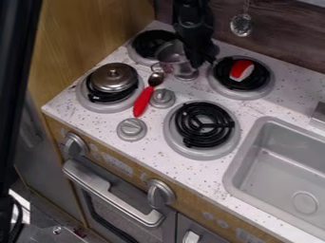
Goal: Put the silver pot on the lower right burner
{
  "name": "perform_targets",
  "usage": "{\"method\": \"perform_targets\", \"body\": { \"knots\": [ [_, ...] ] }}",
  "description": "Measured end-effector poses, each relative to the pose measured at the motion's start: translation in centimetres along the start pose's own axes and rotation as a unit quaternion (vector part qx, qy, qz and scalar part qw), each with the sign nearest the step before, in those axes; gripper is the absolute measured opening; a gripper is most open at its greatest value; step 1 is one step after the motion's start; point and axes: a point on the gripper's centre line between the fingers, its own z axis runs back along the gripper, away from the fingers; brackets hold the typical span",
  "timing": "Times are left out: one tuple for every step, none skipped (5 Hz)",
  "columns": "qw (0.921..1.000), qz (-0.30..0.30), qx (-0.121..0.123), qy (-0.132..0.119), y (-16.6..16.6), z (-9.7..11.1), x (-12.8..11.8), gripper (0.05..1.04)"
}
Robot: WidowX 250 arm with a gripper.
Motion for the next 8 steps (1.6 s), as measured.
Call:
{"method": "perform_targets", "body": {
  "knots": [
    [0.9997,-0.02,-0.002,0.01,-3.4,1.9,-1.1,0.061],
    [0.9984,-0.033,-0.019,0.041,-7.5,2.0,-2.5,0.06],
    [0.9975,-0.013,-0.049,0.049,-10.4,2.3,-3.4,0.06],
    [0.9963,0.026,-0.063,0.052,-11.7,2.7,-3.2,0.06],
    [0.9915,0.076,-0.067,0.081,-12.9,1.8,-4.0,0.06],
    [0.9844,0.119,-0.078,0.103,-13.5,1.1,-4.8,0.06],
    [0.9788,0.15,-0.086,0.11,-13.5,0.8,-5.2,0.083],
    [0.9713,0.173,-0.099,0.129,-14.2,0.3,-6.4,0.241]
  ]
}}
